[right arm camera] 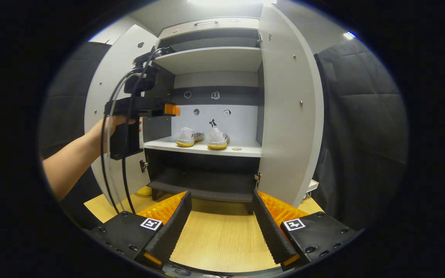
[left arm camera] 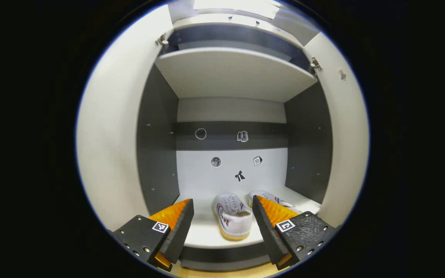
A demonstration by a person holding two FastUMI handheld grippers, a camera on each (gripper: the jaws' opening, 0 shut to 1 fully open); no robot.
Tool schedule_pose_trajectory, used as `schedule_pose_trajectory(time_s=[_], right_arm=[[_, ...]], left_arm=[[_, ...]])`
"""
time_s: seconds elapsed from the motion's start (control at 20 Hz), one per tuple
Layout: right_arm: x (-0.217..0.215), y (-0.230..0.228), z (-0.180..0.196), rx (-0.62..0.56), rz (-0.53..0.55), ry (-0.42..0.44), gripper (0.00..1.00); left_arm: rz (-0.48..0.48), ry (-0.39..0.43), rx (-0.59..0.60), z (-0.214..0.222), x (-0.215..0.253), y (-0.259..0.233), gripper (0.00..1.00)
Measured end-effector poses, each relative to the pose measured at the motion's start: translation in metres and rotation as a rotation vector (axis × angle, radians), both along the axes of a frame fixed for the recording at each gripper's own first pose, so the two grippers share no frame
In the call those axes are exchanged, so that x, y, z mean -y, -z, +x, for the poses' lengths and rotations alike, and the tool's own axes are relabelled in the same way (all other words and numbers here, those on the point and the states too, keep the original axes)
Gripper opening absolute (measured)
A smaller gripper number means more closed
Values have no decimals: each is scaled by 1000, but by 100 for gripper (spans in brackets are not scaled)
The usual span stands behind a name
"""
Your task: Grab one shoe with the right hand and put it into the shoe cabinet, grab the other shoe with the left hand and put it into the shoe cabinet; then close the right door with the right hand and the left door with the left hand.
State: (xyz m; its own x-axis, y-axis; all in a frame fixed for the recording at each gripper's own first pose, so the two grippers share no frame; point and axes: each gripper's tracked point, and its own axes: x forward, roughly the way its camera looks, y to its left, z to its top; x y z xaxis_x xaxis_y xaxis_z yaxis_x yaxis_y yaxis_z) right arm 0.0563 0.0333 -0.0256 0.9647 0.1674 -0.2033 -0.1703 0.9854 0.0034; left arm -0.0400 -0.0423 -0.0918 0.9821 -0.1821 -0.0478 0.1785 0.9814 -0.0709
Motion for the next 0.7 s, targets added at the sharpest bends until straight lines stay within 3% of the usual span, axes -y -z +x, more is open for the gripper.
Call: schedule_pose_trajectory(time_s=[0.3, 0.7], right_arm=[[-7, -17, -7, 39, 11, -12, 98], [-12, -37, -17, 77, 18, -27, 98]], left_arm=[[25, -19, 25, -90, -35, -5, 82], [28, -18, -2, -168, -65, 13, 82]])
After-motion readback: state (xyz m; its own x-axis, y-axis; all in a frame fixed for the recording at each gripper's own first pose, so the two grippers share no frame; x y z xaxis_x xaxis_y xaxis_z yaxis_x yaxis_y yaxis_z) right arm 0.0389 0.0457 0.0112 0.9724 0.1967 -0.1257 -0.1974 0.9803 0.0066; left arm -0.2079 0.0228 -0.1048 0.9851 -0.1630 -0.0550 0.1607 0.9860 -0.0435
